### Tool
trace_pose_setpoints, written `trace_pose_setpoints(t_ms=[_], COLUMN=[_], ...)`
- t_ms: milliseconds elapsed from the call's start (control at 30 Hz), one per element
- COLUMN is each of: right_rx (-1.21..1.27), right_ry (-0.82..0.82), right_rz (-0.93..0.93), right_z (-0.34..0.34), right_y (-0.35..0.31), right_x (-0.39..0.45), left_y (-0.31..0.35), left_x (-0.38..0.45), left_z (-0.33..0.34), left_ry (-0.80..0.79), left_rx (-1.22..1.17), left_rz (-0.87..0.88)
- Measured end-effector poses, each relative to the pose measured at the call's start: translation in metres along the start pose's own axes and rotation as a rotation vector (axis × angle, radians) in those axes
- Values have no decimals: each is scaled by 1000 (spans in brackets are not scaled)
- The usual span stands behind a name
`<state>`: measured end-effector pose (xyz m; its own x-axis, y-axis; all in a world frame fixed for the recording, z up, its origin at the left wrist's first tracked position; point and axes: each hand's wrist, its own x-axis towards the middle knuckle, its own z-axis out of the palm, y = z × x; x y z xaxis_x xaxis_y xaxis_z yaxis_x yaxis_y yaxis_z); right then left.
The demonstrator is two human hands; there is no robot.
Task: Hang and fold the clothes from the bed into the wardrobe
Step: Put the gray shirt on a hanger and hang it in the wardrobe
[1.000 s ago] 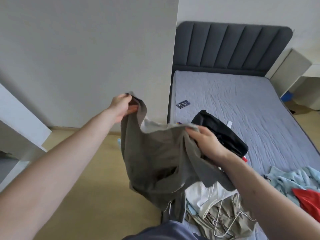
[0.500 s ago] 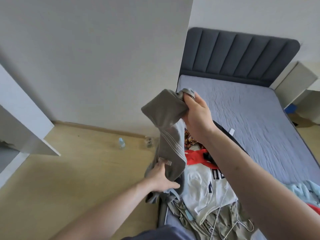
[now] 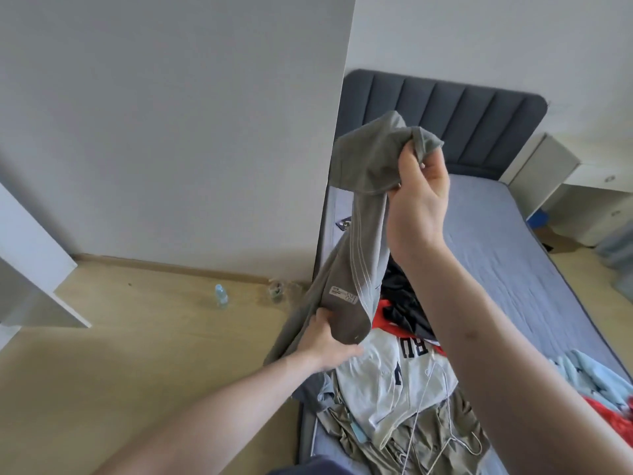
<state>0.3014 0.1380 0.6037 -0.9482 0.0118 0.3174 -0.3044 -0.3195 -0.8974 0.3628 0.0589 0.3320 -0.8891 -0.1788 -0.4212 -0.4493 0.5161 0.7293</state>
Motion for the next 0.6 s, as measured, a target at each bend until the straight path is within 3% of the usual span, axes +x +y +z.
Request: trace_pose_setpoints(t_ms=[100, 200, 367, 500, 600], right_rx=[-75, -147, -198, -248, -265], right_ry=[-75, -33, 60, -21, 83], right_rz=[-88, -127, -148, -232, -223], right_z=[15, 5, -14, -5, -29], right_y=[5, 3, -2, -2, -8], right_x=[-14, -10, 0, -7, 4], left_y=[31, 41, 48, 76, 67], left_x=[5, 17, 3, 10, 20], left_z=[20, 8, 10, 27, 7], left_ry=[58, 170, 63, 246, 312], left_rx=[-63, -101, -81, -192, -168], left_rz=[23, 2, 6, 38, 86])
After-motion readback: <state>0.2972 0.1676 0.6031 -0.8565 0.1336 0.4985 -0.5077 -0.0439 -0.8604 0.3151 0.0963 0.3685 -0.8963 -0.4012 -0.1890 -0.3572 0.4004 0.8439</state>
